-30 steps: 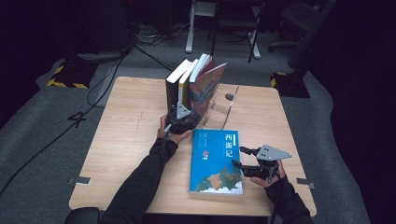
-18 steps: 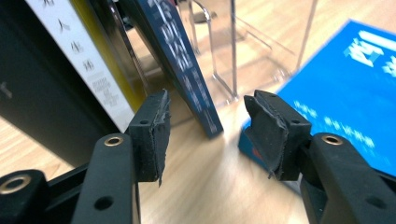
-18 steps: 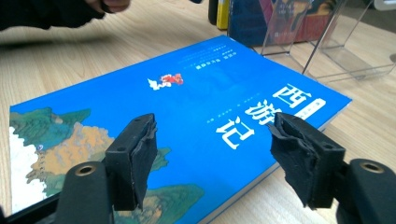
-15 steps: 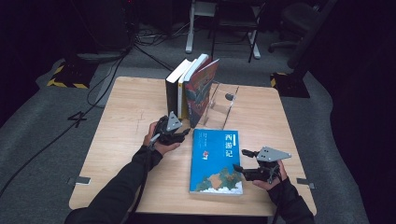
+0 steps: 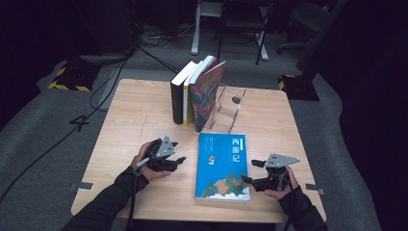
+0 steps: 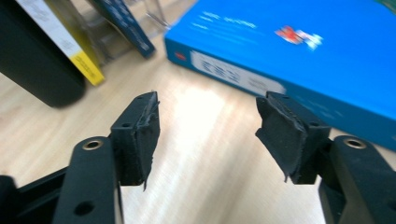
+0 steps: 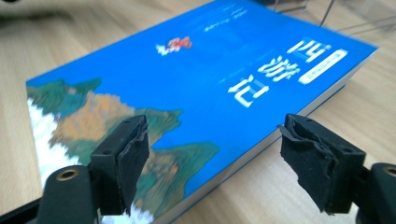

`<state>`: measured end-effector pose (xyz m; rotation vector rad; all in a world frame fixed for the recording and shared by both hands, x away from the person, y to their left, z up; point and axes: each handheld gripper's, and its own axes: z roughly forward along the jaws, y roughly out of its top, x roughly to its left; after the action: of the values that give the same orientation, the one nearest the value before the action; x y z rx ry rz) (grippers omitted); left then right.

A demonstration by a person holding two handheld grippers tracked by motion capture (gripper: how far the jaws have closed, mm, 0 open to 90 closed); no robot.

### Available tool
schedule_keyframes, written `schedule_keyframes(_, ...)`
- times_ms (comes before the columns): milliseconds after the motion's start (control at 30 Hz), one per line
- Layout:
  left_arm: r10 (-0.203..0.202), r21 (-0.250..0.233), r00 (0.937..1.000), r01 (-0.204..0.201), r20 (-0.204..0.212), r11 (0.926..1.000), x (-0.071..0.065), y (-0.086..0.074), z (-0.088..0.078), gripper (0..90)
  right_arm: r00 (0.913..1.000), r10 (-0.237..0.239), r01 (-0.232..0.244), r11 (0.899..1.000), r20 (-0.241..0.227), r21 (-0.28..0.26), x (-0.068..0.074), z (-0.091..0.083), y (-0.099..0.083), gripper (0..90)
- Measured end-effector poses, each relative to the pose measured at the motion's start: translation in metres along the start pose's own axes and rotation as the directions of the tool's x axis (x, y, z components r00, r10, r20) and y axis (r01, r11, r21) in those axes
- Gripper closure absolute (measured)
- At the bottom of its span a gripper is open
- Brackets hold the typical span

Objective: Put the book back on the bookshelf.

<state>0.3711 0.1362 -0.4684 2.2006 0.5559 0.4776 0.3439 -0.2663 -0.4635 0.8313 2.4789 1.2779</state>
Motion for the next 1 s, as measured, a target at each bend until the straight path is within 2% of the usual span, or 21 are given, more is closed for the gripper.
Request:
schedule_keyframes(33,0.000,0.000,1.0000,0.000,0.000,1.0000,0.000,0.000,0.000,35.9,0.9999,-0.010,0.010,1.000,-0.005,0.006,0.001,-0.001,-0.001,23.4)
schedule_keyframes(133,-0.004,0.013,0.9990,0.003,0.044,0.9999,-0.011,-0.009,-0.007,34.7,0.9997,-0.023,0.023,0.999,0.005,0.023,0.003,-0.004,-0.003,25.0)
schedule_keyframes(233,-0.008,0.030,0.9976,0.006,0.068,0.9995,-0.018,-0.015,-0.011,32.9,0.9999,-0.007,0.008,0.999,-0.010,0.035,0.002,-0.007,-0.007,26.2)
schedule_keyframes(300,-0.002,0.054,0.9957,-0.003,0.093,0.9985,-0.027,-0.024,-0.014,31.3,0.9995,0.006,-0.004,0.999,-0.032,0.051,0.002,-0.008,-0.011,26.3)
schedule_keyframes(367,0.000,0.060,0.9953,-0.006,0.097,0.9982,-0.031,-0.027,-0.016,30.2,0.9968,0.004,0.002,0.997,-0.080,0.072,0.004,-0.007,-0.016,26.1)
schedule_keyframes(400,-0.004,0.063,0.9943,-0.003,0.107,0.9980,-0.033,-0.028,-0.016,30.2,0.9968,0.004,0.002,0.997,-0.080,0.072,0.004,-0.007,-0.016,26.1)
schedule_keyframes(433,-0.017,0.067,0.9913,0.008,0.130,0.9977,-0.036,-0.031,-0.017,29.2,0.9944,0.001,0.007,0.997,-0.106,0.078,0.006,-0.007,-0.017,25.7)
schedule_keyframes(500,-0.036,0.067,0.9871,0.026,0.156,0.9975,-0.040,-0.034,-0.019,28.1,0.9865,-0.038,0.056,0.992,-0.159,0.110,0.012,-0.005,-0.019,25.2)
schedule_keyframes(567,-0.031,0.080,0.9854,0.017,0.168,0.9967,-0.044,-0.035,-0.019,27.4,0.9786,-0.054,0.077,0.991,-0.198,0.111,0.015,-0.005,-0.020,25.6)
schedule_keyframes(633,-0.016,0.085,0.9830,0.000,0.183,0.9964,-0.046,-0.035,-0.018,27.0,0.9777,-0.063,0.088,0.989,-0.200,0.115,0.015,-0.006,-0.020,26.0)
schedule_keyframes(700,-0.018,0.097,0.9844,0.001,0.175,0.9953,-0.048,-0.035,-0.016,26.6,0.9780,-0.054,0.078,0.990,-0.202,0.115,0.013,-0.008,-0.022,26.3)
schedule_keyframes(733,-0.020,0.099,0.9832,0.002,0.181,0.9951,-0.049,-0.035,-0.015,26.6,0.9798,-0.050,0.072,0.991,-0.194,0.111,0.011,-0.010,-0.023,26.8)
schedule_keyframes(867,-0.015,0.123,0.9835,-0.008,0.180,0.9923,-0.052,-0.035,-0.009,26.6,0.9914,0.015,-0.001,0.994,-0.130,0.109,0.003,-0.012,-0.023,28.0)
schedule_keyframes(933,-0.017,0.135,0.9835,-0.007,0.180,0.9909,-0.053,-0.036,-0.005,26.1,0.9910,0.039,-0.025,0.993,-0.128,0.115,0.002,-0.007,-0.021,26.6)
schedule_keyframes(1000,-0.022,0.133,0.9815,-0.003,0.190,0.9911,-0.053,-0.035,-0.004,25.4,0.9913,0.045,-0.028,0.990,-0.124,0.135,0.002,-0.001,-0.018,23.9)
